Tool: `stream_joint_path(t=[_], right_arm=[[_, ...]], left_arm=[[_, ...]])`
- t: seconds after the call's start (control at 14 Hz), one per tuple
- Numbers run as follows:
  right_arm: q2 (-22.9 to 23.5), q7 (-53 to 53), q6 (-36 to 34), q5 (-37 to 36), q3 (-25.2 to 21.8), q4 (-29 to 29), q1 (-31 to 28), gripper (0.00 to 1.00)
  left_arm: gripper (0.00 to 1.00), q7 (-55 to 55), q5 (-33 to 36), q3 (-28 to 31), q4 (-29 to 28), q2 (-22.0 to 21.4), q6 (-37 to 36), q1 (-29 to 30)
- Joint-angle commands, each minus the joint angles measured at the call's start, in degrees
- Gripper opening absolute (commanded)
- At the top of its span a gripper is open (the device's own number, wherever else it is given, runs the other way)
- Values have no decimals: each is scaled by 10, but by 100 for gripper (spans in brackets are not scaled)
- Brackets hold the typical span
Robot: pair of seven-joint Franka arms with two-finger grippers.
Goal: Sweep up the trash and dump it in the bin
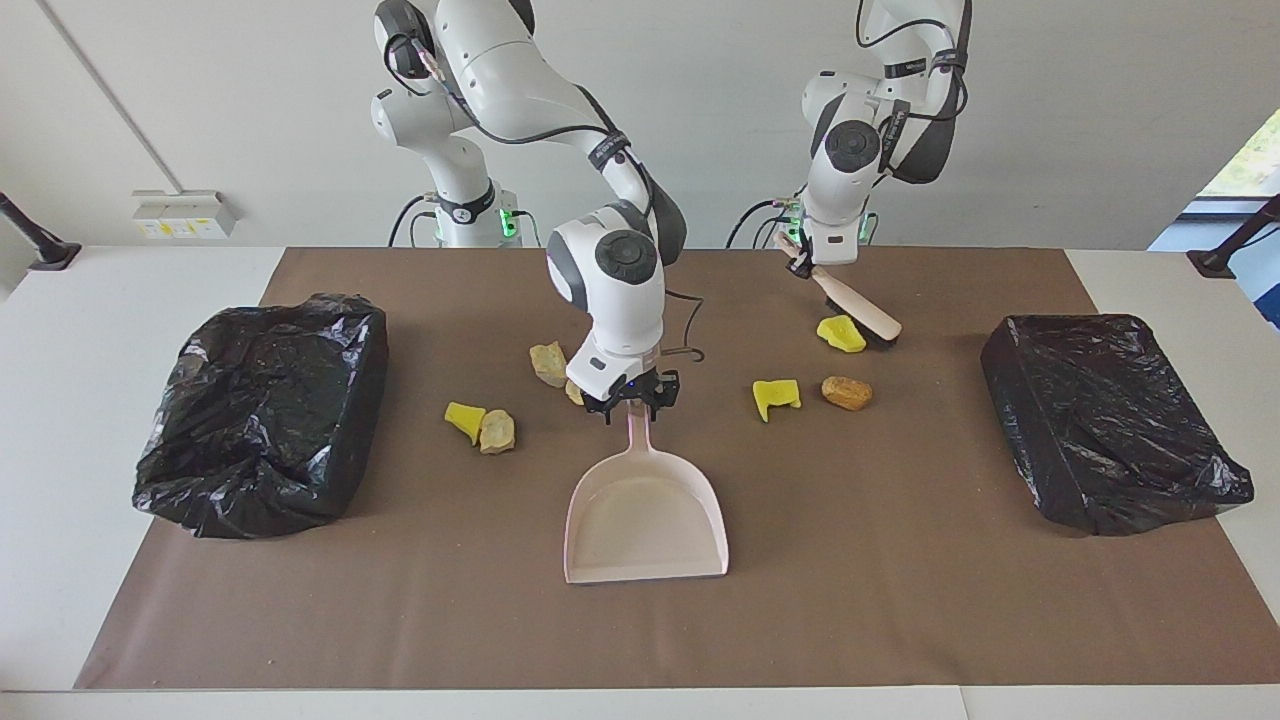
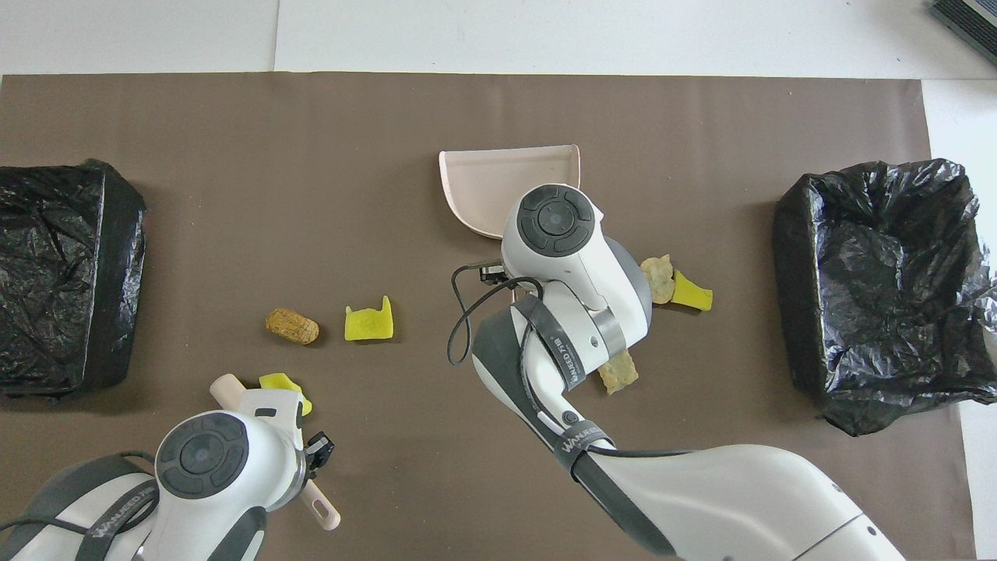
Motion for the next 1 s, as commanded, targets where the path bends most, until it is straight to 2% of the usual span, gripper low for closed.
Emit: stream_joint_path(t=[0.0,0.21,0.43,0.64,0.93], right_arm=[[2,-22,-6,-4,2,16,-12,0],[-13,-91,13,6,1,16,-19,0],[-91,-237,-37,7,1,-14,-31,0],[-166,-362,-62,4,1,-86,-31,0],[-188,-632,-63,-5,1,-130,-29,0]], left_arm=[[0,40,-23,6,57,59,18,8],[0,123,-24,6,59,69,46,29],[0,258,-24,6,59,70,37,49],[0,352,-24,6,59,70,37,62],[0,396,-24,6,60,71,44,62]])
